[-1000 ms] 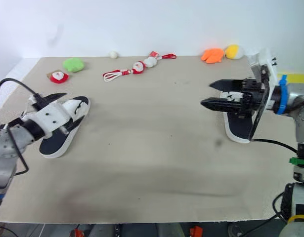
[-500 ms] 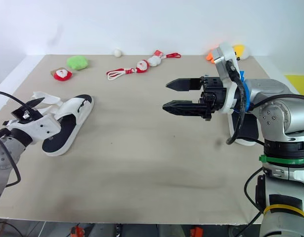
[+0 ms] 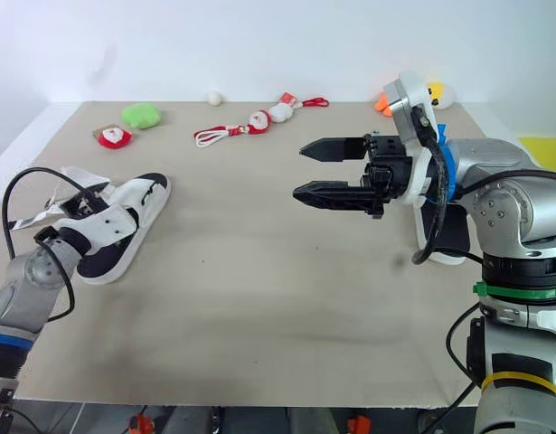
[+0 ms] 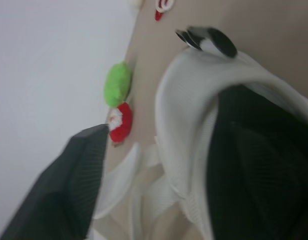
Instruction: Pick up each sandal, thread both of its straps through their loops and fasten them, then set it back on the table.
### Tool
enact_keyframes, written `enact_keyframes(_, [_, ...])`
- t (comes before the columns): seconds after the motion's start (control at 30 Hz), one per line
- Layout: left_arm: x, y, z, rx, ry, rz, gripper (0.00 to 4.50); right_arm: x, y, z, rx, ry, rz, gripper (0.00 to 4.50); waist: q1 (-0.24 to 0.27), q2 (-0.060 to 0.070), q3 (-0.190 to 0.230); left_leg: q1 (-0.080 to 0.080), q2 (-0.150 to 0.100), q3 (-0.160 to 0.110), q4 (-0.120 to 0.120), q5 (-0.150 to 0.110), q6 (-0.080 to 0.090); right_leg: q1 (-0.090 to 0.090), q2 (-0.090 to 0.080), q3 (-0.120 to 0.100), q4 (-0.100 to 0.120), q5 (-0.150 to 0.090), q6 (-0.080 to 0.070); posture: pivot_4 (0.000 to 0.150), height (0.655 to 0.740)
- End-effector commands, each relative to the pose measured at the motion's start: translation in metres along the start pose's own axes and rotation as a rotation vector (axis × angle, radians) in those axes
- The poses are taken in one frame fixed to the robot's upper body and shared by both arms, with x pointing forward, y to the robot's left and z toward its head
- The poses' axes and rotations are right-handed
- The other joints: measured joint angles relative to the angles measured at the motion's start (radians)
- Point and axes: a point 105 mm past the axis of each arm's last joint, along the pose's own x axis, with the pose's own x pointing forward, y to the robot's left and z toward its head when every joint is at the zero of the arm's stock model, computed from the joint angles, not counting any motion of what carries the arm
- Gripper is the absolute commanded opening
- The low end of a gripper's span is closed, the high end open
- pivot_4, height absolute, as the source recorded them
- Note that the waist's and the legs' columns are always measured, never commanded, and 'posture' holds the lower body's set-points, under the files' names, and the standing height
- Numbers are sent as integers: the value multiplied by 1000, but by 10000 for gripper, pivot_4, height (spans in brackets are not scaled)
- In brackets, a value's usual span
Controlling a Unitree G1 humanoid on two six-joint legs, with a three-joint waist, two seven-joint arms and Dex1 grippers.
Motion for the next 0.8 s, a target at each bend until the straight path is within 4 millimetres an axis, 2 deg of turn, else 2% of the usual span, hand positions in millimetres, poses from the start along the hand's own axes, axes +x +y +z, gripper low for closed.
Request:
enact_keyframes(0.03, [2,10,1,18,-15,30,24061,-1,8,11,-51,-27,11,45000,1,0,0,0,0,0,0,0,0,0,0,0,0,0,0,1500,7400])
enact_keyframes(0.07, [2,9,0,19,-14,28,21249,-1,8,11,-50,-29,10,45000,1,0,0,0,0,0,0,0,0,0,0,0,0,0,0,1500,7400])
enact_keyframes(0.17, [3,6,-3,19,-18,12,8585,0,8,11,-50,-29,7,45000,2,0,0,-1,0,0,0,0,0,0,0,0,0,0,0,1500,7400])
enact_keyframes(0.2, [3,4,-2,20,-29,2,1673,0,8,11,-50,-31,5,45000,2,0,0,0,0,0,1,0,0,0,0,0,1,0,-1,1500,7400])
enact_keyframes(0.3, [4,5,7,27,-97,-5,1673,-1,7,10,-48,-33,-3,45000,2,0,0,0,0,0,1,1,1,0,0,0,1,1,-1,1500,7400])
enact_keyframes(0.43, [-1,9,42,77,-325,-58,1673,-6,5,6,-35,-22,-18,45000,2,0,0,0,0,0,1,2,1,0,0,0,1,1,-1,1500,7400])
enact_keyframes(0.5, [-11,7,67,104,-511,-135,1673,-9,5,3,-26,-14,-20,45000,3,0,0,-1,0,0,1,2,1,0,-1,0,0,2,-1,1500,7400])
enact_keyframes(0.57, [-23,7,82,164,-655,-208,1673,-11,4,1,-24,-7,-24,45000,4,0,0,-3,0,0,1,2,0,-2,-1,0,0,2,-2,1500,7400])
enact_keyframes(0.7, [-45,0,104,283,-899,-354,1673,-13,4,-2,-22,-4,-26,45000,3,0,0,-4,0,0,1,2,0,-3,-1,0,0,2,-2,1500,7400])
enact_keyframes(0.8, [-65,-17,112,437,-1079,-455,1673,-15,6,-4,-21,1,-25,45000,0,0,0,-4,-1,0,1,2,1,-3,-1,0,0,2,-2,1500,7400])
